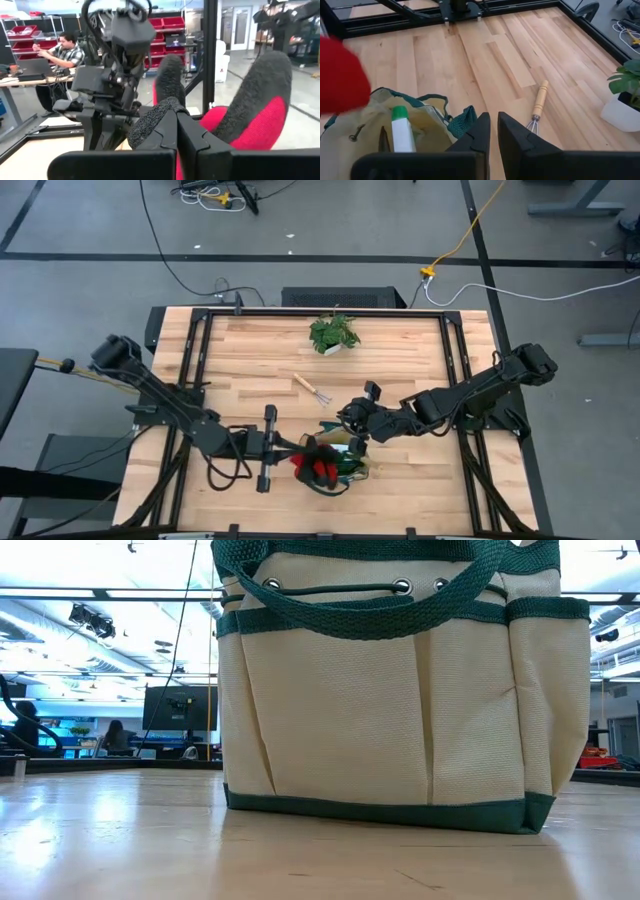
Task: Pick & Place Garden tools in Gardening bag
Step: Put the red gloves into the gray gardening bag
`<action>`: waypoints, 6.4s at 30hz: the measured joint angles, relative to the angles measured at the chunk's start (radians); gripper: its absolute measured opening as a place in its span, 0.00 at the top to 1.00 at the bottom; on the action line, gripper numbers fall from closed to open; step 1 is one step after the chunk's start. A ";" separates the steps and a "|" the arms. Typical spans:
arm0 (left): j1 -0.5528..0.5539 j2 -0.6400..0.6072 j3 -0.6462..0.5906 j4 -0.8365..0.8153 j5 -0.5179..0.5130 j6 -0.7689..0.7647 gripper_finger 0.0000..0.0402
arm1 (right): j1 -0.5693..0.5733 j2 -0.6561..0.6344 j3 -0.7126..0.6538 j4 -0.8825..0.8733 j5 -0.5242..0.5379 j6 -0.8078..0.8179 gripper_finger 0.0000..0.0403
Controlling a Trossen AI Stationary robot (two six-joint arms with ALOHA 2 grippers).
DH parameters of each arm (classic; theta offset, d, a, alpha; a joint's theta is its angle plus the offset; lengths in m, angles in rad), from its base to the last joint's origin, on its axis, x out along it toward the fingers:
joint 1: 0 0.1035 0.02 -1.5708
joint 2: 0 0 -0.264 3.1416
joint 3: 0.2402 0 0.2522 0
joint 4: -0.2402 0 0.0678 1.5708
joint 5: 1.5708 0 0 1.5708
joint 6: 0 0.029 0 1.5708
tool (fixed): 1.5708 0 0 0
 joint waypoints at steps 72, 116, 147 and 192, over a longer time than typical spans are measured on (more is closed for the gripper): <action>0.067 0.215 0.005 0.139 0.010 -0.238 1.00 | -0.001 -0.146 0.000 -0.037 0.002 -0.075 0.91; 0.075 0.225 0.004 -0.007 -0.072 -0.121 0.86 | 0.116 -0.098 0.000 0.185 -0.314 -0.056 0.91; 0.074 0.192 0.004 -0.034 -0.072 -0.076 0.83 | 0.131 0.166 0.001 0.112 -0.339 0.193 0.91; 0.074 0.193 0.004 -0.038 -0.042 -0.077 0.83 | 0.124 0.198 0.242 -0.299 -0.275 0.173 0.96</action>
